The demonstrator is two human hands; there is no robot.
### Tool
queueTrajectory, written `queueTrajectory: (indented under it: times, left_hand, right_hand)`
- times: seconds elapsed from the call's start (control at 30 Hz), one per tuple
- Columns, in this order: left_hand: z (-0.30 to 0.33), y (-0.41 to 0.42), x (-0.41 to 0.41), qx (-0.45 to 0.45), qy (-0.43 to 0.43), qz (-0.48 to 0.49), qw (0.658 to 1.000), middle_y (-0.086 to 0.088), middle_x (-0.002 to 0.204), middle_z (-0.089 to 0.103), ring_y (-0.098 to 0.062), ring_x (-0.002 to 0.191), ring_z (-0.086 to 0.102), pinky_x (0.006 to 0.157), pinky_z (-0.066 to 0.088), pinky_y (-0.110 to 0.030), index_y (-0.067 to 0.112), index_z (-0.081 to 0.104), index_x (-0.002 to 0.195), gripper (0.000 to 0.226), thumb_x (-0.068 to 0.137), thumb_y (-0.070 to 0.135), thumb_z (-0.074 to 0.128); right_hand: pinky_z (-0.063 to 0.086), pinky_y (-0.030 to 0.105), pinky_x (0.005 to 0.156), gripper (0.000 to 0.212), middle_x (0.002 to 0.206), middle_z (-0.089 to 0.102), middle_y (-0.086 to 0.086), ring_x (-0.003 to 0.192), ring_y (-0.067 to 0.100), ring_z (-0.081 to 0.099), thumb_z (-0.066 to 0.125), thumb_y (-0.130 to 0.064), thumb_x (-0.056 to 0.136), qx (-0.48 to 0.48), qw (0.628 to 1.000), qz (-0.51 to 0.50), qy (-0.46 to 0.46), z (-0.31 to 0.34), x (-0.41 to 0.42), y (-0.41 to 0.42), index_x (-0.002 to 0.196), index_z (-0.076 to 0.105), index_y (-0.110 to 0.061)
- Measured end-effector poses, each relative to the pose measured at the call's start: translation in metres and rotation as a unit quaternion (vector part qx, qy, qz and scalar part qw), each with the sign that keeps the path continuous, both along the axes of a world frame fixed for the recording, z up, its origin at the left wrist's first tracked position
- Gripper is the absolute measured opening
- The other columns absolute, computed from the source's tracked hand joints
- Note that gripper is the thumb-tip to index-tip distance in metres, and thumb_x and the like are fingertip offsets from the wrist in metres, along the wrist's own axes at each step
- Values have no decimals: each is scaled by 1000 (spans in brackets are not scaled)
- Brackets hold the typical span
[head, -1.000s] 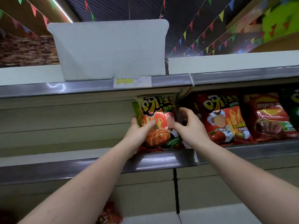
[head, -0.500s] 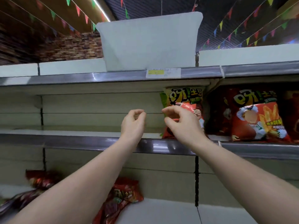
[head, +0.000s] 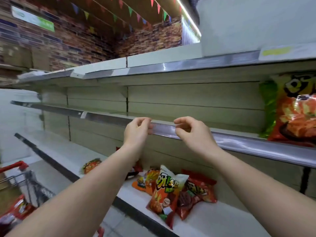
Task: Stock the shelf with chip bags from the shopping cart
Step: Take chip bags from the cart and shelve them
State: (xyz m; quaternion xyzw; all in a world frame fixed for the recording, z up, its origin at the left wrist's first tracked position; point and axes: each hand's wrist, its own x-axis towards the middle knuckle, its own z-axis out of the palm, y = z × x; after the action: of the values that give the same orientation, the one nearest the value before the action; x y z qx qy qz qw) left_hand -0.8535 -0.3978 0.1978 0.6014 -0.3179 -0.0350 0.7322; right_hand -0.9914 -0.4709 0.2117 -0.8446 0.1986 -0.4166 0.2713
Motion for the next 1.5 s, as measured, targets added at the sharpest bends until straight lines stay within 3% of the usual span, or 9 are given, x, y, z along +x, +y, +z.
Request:
queueTrajectory:
  times: [0.13,0.3,0.43,0.8,0.9,1.1,1.27,1.4,1.5]
  left_hand:
    - [-9,47,53,4,15,53,998,2,77,62,-14,72,59,70,45,-28,18,60,84,16,97,17,50]
    - [-26,108,121,27,33,112,993,1,83,61,-10,71,58,67,44,-26,19,57,90,12,98,19,49]
    - [-42,155,175,53,52,147,986,-2,89,61,-13,75,58,70,45,-28,18,57,96,9,98,18,48]
    - [-117,254,282,142,136,214,957,-6,93,61,-15,77,57,65,44,-25,10,60,110,17,97,14,49]
    - [-146,270,297,161,169,229,945,-7,95,60,-15,74,56,65,44,-26,12,60,106,15,96,14,49]
    - [-197,290,312,215,218,274,912,-5,108,60,-11,77,58,76,47,-31,17,58,111,16,97,19,50]
    - [-236,291,331,231,277,294,885,-8,105,59,-12,76,56,59,42,-20,14,56,115,18,99,17,48]
    - [-276,282,349,275,315,318,851,-12,111,60,-22,86,58,66,44,-28,12,53,129,33,97,18,51]
    - [-303,275,356,296,344,337,825,-15,121,59,-28,99,61,81,49,-33,14,48,133,39,95,20,55]
  right_hand:
    - [42,21,78,23,101,61,-3,94,12,56,55,-15,90,17,998,62,25,-7,61,27,113,60,-18]
    - [44,30,94,29,105,60,-2,101,13,56,61,-20,88,36,991,114,52,-22,141,69,116,59,-18]
    - [43,23,85,30,106,60,-1,102,14,57,61,-20,87,56,985,142,84,-40,203,100,117,59,-18]
    - [47,36,93,28,109,64,3,103,20,59,64,-21,84,131,960,199,147,-109,335,166,112,62,-19]
    - [46,30,89,32,111,63,2,102,17,58,64,-27,85,129,947,229,187,-137,359,182,116,61,-19]
    - [42,26,94,36,120,61,-1,110,15,56,61,-29,87,125,912,282,270,-187,400,196,122,57,-20]
    - [47,22,79,41,126,58,0,107,15,56,60,-29,89,142,869,337,333,-228,440,190,128,52,-21]
    - [47,28,91,54,132,56,1,113,18,56,61,-30,88,136,828,382,387,-266,477,180,139,42,-22]
    - [45,26,89,59,134,53,4,112,21,57,61,-28,88,134,794,412,426,-293,500,179,142,36,-22]
